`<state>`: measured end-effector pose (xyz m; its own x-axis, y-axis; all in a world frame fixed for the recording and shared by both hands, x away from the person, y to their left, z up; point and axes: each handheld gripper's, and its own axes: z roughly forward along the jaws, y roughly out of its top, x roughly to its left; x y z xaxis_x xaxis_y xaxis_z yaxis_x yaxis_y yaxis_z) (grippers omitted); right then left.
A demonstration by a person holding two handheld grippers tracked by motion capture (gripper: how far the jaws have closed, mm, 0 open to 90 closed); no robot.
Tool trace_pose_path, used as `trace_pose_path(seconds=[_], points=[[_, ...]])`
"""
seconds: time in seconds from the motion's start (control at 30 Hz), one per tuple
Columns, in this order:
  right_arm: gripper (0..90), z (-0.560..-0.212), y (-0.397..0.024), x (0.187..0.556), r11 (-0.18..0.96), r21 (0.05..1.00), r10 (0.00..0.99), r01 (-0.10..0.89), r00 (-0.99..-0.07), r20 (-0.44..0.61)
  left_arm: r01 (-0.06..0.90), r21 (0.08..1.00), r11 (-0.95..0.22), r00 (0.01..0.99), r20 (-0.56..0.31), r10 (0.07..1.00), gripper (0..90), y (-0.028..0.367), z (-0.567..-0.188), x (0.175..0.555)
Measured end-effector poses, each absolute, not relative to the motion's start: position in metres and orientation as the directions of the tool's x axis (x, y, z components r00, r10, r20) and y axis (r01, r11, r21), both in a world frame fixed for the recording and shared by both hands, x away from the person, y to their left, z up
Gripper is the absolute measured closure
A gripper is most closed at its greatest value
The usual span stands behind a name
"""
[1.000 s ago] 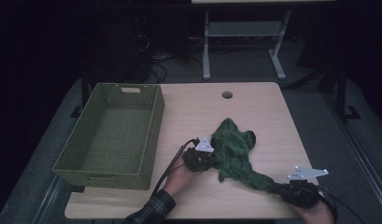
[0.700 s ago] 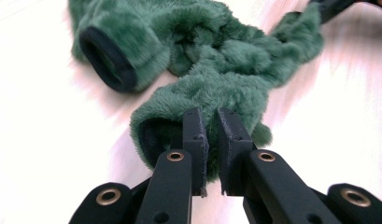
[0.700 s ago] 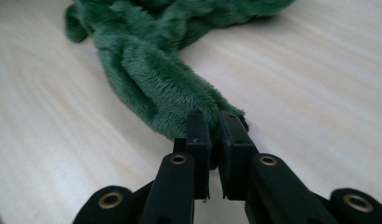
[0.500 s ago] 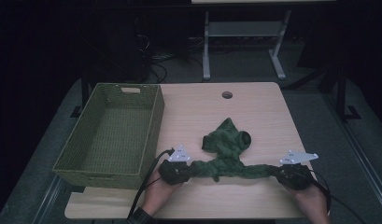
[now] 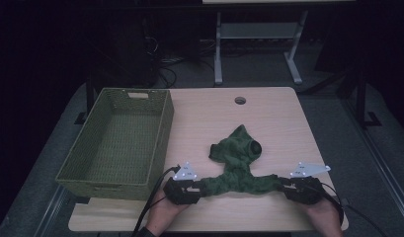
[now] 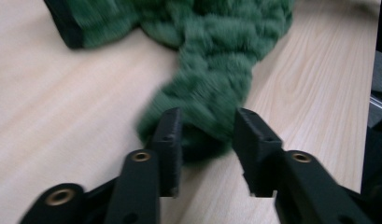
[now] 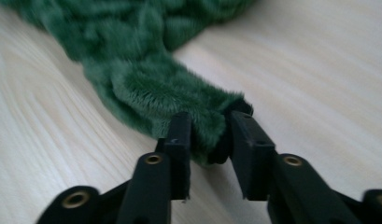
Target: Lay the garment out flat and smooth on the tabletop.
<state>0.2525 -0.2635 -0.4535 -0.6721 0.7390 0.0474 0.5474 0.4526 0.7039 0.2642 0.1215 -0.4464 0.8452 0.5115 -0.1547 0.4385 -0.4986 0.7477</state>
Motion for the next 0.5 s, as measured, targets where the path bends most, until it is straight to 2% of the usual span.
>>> trace_pose_path(seconds=[0.1, 0.23, 0.47, 0.5], points=[[62.5, -0.443, -0.265, 0.251, 0.418, 0.735, 0.744, 0.534, -0.665, 0.061, 0.436, 0.764, -0.475, 0.841, -0.159, 0.517, 54.8, 0.123, -0.436, 0.27], [61.0, -0.429, -0.265, 0.258, 0.389, 0.765, 0.742, 0.513, -0.667, 0.071, 0.429, 0.764, -0.482, 0.836, -0.134, 0.532, 52.6, 0.117, -0.43, 0.285], [55.6, -0.416, -0.251, 0.288, 0.372, 0.779, 0.736, 0.505, -0.671, 0.084, 0.432, 0.766, -0.477, 0.819, -0.111, 0.563, 46.4, 0.107, -0.426, 0.323], [52.0, -0.414, -0.246, 0.297, 0.371, 0.774, 0.737, 0.513, -0.67, 0.091, 0.438, 0.764, -0.474, 0.817, -0.119, 0.565, 43.5, 0.106, -0.425, 0.329]])
